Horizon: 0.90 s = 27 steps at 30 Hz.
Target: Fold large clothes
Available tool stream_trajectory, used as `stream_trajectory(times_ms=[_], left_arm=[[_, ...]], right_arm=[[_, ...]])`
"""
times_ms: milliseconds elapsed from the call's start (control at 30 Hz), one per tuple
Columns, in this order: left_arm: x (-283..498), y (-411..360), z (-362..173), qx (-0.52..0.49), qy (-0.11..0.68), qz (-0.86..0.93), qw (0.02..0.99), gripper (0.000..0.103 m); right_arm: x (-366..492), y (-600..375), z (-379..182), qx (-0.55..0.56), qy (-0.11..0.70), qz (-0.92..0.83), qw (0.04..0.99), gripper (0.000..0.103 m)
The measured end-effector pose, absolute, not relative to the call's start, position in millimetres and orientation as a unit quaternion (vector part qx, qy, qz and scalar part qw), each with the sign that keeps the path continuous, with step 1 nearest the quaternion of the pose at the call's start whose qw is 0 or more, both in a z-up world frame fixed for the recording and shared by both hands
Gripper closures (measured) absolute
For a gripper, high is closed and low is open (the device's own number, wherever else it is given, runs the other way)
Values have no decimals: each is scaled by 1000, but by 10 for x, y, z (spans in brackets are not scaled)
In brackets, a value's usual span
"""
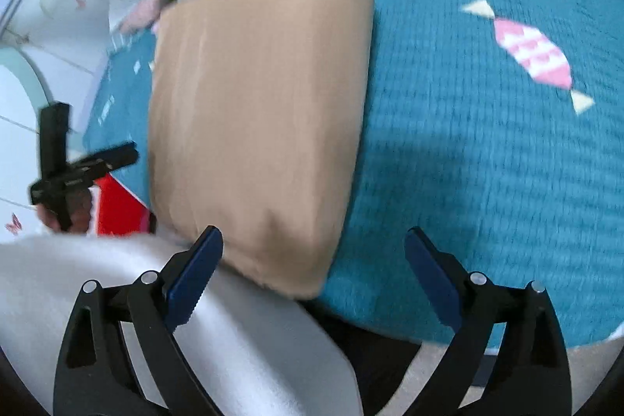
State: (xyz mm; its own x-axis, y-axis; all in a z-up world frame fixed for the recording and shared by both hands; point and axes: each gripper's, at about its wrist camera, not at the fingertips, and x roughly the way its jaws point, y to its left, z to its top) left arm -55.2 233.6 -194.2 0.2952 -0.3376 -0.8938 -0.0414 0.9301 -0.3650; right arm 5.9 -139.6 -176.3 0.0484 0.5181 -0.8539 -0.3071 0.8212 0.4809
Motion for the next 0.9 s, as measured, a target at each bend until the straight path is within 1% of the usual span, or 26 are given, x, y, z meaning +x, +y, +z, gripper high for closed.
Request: stream_trajectory(times_ms=[133,233,300,333,400,433,467,500,600,633,667,700,733,800,833,900], left_arm=[[-190,2479,-2264,-238,596,-152,752,11],[67,2573,-2637,-327,611,-210,690,11],[155,2592,-2813,-363,611,-240,661,8],[188,2598,-2881,-376,608,-252,652,5],[246,2587,-2920,-381,602,-273,647,5],[269,2574,-2909,-378,603,-276,647,5],[291,2569,-2901,-377,600,-278,648,5],[316,2529,-2896,-380,595,-276,653,5],[302,2345,-2828,-370,572,-271,680,6],[309,2272,-2782,-364,566,-261,692,8],[307,2249,-2750,-365,563,-253,697,17],[307,2244,-2710,-378,556,-248,697,23],[297,2266,-2668,-400,546,-246,694,31],[280,2307,-2555,-419,530,-249,694,33],[276,2282,-2466,-410,525,-253,702,33],[287,2255,-2259,-389,515,-254,721,33]], right_arm=[[337,-1384,-1993,122,631,301,704,9],[543,-1409,-2297,159,645,314,678,9],[652,-1460,-2451,204,650,330,653,9],[699,-1448,-2574,244,647,356,629,9],[745,-1436,-2730,297,640,374,602,8],[775,-1414,-2806,325,628,374,600,6],[791,-1388,-2793,336,611,377,610,6],[811,-1312,-2758,330,598,385,621,7],[847,-1031,-2666,289,594,378,649,7],[889,-924,-2642,281,594,369,657,9],[892,-885,-2585,278,594,357,665,10],[900,-900,-2543,283,592,350,668,18],[904,-901,-2500,292,588,346,670,31],[886,-943,-2332,309,570,356,674,43],[869,-919,-2237,305,561,364,679,46],[871,-802,-1989,285,543,374,696,47]])
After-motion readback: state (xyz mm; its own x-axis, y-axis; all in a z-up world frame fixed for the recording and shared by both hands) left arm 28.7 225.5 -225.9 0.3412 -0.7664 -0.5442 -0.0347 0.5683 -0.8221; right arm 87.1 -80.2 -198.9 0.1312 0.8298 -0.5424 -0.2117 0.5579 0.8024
